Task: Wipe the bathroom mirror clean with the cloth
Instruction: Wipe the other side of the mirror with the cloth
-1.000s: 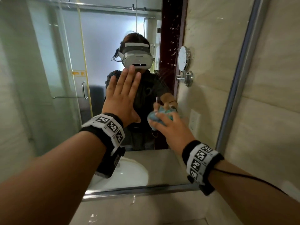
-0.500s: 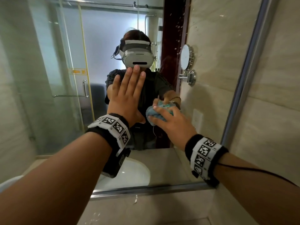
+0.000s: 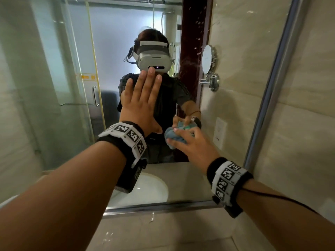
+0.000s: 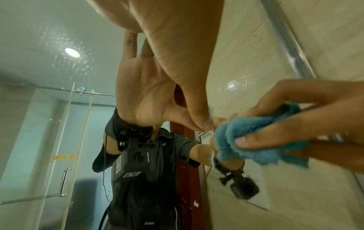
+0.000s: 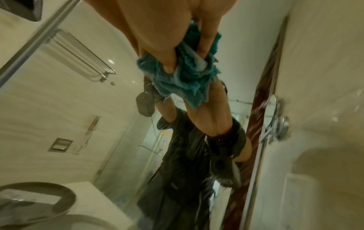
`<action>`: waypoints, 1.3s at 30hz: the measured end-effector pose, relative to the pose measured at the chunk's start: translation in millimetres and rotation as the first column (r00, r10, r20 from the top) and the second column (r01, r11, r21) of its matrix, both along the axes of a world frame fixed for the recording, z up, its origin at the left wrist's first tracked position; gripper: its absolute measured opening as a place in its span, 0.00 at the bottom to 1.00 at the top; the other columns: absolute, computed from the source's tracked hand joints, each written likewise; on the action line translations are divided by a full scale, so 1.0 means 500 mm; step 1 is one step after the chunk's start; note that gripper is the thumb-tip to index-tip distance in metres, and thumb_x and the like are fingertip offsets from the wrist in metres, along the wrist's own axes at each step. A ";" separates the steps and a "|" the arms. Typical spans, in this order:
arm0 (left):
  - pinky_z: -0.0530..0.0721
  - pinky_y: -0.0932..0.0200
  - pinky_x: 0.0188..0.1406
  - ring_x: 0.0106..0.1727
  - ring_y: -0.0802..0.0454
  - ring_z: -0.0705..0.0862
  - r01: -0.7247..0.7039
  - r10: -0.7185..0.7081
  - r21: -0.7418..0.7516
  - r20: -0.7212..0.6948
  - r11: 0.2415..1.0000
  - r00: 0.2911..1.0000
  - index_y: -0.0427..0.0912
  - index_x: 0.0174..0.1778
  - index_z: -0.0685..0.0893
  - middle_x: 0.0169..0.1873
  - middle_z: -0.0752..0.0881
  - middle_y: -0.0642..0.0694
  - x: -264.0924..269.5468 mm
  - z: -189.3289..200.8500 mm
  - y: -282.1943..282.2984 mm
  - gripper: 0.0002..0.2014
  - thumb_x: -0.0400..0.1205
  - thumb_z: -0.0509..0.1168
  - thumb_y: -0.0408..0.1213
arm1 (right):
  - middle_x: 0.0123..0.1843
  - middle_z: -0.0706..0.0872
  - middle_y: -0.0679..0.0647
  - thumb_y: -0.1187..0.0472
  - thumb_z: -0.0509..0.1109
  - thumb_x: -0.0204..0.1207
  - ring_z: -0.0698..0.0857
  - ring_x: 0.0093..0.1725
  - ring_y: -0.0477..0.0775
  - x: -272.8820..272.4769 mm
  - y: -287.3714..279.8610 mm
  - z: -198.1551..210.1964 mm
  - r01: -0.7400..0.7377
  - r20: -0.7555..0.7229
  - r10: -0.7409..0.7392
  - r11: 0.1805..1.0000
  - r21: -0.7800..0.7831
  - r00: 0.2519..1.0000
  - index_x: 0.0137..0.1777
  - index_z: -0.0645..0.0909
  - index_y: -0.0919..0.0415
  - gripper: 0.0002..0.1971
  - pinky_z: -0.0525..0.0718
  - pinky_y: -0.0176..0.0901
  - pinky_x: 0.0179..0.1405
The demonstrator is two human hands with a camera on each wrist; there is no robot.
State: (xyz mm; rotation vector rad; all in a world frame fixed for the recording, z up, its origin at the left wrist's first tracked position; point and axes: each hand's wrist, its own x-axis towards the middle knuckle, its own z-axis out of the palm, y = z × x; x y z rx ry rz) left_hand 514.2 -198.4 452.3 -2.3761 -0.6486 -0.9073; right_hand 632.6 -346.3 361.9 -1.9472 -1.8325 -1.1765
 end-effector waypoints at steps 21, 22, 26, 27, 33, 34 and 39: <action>0.34 0.40 0.79 0.80 0.43 0.32 0.040 -0.039 0.020 -0.048 0.999 0.998 0.41 0.79 0.30 0.81 0.34 0.41 0.006 -0.067 0.008 0.75 0.53 0.75 0.69 | 0.62 0.78 0.56 0.55 0.70 0.76 0.78 0.57 0.57 0.065 -0.058 0.097 0.200 -0.270 -0.112 0.923 0.328 0.956 0.60 0.81 0.41 0.13 0.80 0.50 0.54; 0.33 0.40 0.78 0.80 0.43 0.32 0.034 -0.033 0.025 -0.050 0.999 0.998 0.41 0.79 0.29 0.80 0.33 0.41 0.007 -0.066 0.008 0.75 0.53 0.75 0.70 | 0.64 0.77 0.59 0.60 0.66 0.77 0.76 0.59 0.60 0.073 -0.054 0.121 0.247 -0.349 -0.102 0.882 0.401 0.932 0.64 0.79 0.42 0.17 0.76 0.50 0.55; 0.36 0.39 0.79 0.80 0.44 0.30 0.021 -0.019 0.038 -0.043 0.999 0.999 0.41 0.79 0.29 0.79 0.31 0.41 0.008 -0.069 0.009 0.75 0.53 0.73 0.71 | 0.67 0.74 0.60 0.73 0.69 0.70 0.76 0.61 0.71 0.047 -0.043 0.059 0.250 -0.332 -0.129 0.900 0.356 0.935 0.69 0.77 0.47 0.29 0.80 0.62 0.54; 0.38 0.39 0.79 0.80 0.44 0.31 0.022 -0.021 0.030 -0.043 0.999 0.999 0.41 0.79 0.30 0.80 0.31 0.42 0.008 -0.070 0.008 0.75 0.52 0.74 0.71 | 0.67 0.73 0.59 0.75 0.73 0.65 0.76 0.57 0.70 0.045 -0.046 0.009 0.232 -0.304 -0.137 0.925 0.302 0.943 0.68 0.76 0.48 0.34 0.84 0.61 0.49; 0.30 0.40 0.77 0.80 0.42 0.31 -0.004 0.004 0.001 -0.104 1.000 0.995 0.43 0.80 0.30 0.80 0.30 0.42 -0.021 -0.038 -0.027 0.65 0.64 0.67 0.70 | 0.69 0.75 0.57 0.73 0.82 0.58 0.82 0.55 0.66 0.042 -0.087 -0.019 0.163 -0.177 -0.165 0.986 -0.025 0.970 0.71 0.73 0.46 0.42 0.87 0.56 0.43; 0.26 0.40 0.74 0.81 0.42 0.32 0.001 0.003 0.033 -0.110 0.999 0.994 0.43 0.81 0.31 0.81 0.32 0.42 -0.029 -0.018 -0.029 0.61 0.68 0.63 0.71 | 0.69 0.77 0.56 0.72 0.82 0.58 0.82 0.54 0.66 0.035 -0.083 0.024 0.195 -0.206 -0.182 0.980 0.044 0.962 0.71 0.74 0.46 0.41 0.87 0.54 0.42; 0.27 0.41 0.75 0.81 0.42 0.32 0.080 -0.078 0.101 -0.027 0.992 0.997 0.43 0.81 0.32 0.81 0.33 0.41 -0.031 0.127 -0.017 0.60 0.69 0.63 0.71 | 0.73 0.74 0.54 0.62 0.65 0.79 0.75 0.68 0.61 0.019 -0.017 0.233 0.193 -0.264 -0.102 0.919 0.344 0.959 0.75 0.71 0.52 0.23 0.75 0.50 0.65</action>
